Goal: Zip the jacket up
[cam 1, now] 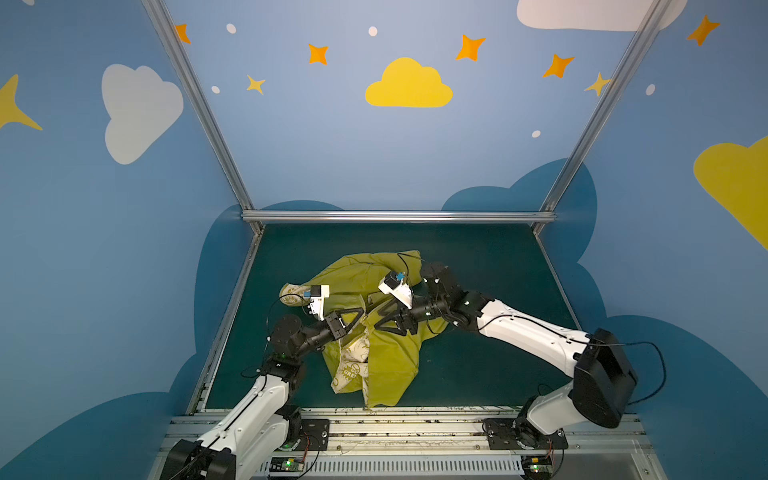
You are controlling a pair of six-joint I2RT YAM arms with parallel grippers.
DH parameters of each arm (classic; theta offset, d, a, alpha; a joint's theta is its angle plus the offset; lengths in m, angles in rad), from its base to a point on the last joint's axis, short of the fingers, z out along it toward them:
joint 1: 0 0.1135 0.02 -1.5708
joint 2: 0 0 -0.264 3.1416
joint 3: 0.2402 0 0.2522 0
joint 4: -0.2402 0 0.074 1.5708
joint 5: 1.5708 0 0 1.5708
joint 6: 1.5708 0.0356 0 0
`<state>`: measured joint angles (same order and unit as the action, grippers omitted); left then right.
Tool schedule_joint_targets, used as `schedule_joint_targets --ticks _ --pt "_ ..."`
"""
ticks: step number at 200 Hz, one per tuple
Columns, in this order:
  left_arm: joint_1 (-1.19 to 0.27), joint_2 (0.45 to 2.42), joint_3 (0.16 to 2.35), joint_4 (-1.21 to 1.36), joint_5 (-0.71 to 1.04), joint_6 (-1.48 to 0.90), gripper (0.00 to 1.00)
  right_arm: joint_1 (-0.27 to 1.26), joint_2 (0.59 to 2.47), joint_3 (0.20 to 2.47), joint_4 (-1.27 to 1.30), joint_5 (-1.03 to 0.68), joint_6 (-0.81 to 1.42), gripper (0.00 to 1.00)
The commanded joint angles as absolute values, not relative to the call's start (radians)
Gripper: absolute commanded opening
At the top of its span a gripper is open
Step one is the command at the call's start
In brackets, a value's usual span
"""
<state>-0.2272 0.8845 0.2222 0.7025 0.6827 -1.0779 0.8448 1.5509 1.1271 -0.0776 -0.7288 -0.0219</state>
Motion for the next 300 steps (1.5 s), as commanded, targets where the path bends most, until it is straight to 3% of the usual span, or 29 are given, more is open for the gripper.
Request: schedule_joint_targets --ticks 1,85,233,267,300 --pt "-0.225 0.892 0.250 0.687 0.707 -1.063 0.03 0.831 1.591 1.188 -0.040 -0.856 -0.117 0.51" --pt "-0.225 0.941 0.259 0.726 0.715 -1.077 0.03 0.828 1.744 1.284 -0.082 -0.891 -0.196 0.42" --pt "-0.219 1.032 0.308 0.716 0.723 -1.089 0.03 0.802 1.782 1.296 -0.164 -0.942 -0.220 0.40" --pt "-0.218 1.064 0.320 0.739 0.737 -1.097 0.03 0.821 1.806 1.323 -0.157 -0.956 -0.218 0.36" --pt "-0.219 1.074 0.319 0.742 0.743 -1.097 0.03 0.823 1.813 1.320 -0.125 -0.973 -0.194 0.23"
